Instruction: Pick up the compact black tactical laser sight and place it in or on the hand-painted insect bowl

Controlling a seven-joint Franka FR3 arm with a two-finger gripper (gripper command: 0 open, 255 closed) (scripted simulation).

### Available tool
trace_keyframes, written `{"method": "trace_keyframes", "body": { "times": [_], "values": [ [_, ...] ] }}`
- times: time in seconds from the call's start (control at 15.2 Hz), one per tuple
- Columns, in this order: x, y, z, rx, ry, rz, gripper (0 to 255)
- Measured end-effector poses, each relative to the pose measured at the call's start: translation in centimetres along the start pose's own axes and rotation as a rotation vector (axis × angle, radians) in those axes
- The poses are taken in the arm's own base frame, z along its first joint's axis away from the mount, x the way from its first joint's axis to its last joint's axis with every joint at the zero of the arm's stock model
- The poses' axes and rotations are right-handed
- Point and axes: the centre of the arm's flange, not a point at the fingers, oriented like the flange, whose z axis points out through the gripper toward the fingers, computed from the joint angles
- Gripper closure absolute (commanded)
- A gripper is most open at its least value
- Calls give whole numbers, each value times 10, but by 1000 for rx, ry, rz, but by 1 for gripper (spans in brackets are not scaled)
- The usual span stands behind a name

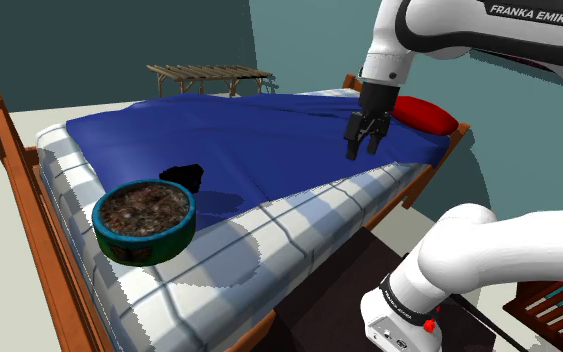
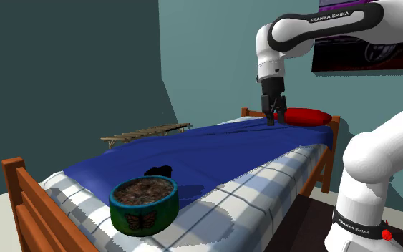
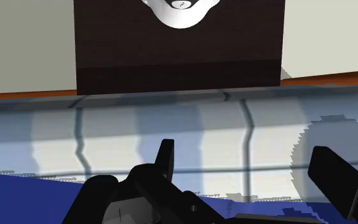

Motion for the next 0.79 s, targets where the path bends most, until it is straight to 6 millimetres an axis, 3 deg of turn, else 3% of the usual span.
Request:
{"method": "trace_keyframes", "body": {
  "times": [0.13,0.66,0.79],
  "values": [
    [2,-5,2,2,2,14,0],
    [33,-89,32,39,27,257,0],
    [49,-107,38,49,34,323,0]
  ]
}}
